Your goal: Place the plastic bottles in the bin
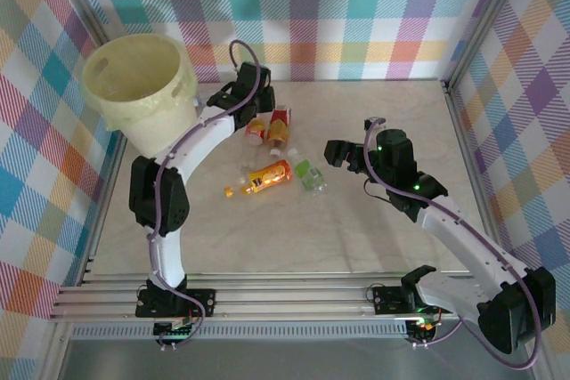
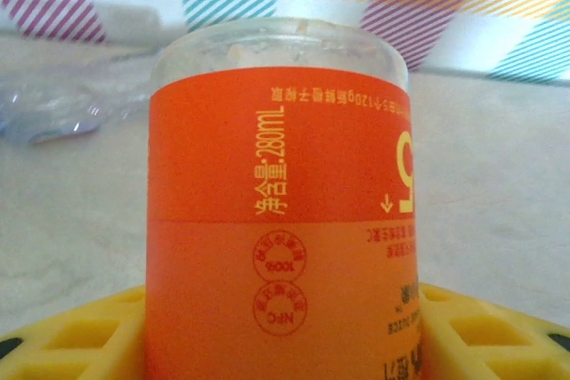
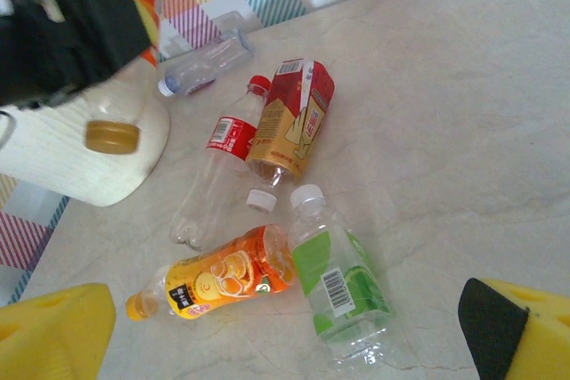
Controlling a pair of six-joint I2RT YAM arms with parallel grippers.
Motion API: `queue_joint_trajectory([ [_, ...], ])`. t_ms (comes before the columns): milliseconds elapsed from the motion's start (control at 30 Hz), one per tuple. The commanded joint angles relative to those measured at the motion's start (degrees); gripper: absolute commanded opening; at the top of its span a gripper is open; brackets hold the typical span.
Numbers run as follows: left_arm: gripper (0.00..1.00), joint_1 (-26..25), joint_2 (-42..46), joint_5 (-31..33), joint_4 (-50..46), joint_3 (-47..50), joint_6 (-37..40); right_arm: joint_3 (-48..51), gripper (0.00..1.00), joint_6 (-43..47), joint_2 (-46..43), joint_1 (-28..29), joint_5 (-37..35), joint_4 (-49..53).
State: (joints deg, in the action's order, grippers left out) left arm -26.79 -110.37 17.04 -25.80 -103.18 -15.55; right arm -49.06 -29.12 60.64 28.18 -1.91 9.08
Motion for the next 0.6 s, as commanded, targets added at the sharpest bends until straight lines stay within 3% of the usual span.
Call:
queue_joint_trajectory([
  [0, 0.49, -0.3, 6.1, -4.0, 4.3, 0.2, 3.8, 0.5, 1.00, 0.2, 0.3, 0.1, 0.8, -1.3],
  [333, 0.49, 0.9, 9.4, -4.2, -0.9, -10.2, 9.6, -0.1, 1.00, 0.0, 1.0, 0.1, 1.2, -1.6],
  [567, 0.49, 5.4, 9.4, -2.5, -3.3, -18.2, 11.7, -0.2, 1.00, -0.8, 1.4, 0.1, 1.5, -2.0],
])
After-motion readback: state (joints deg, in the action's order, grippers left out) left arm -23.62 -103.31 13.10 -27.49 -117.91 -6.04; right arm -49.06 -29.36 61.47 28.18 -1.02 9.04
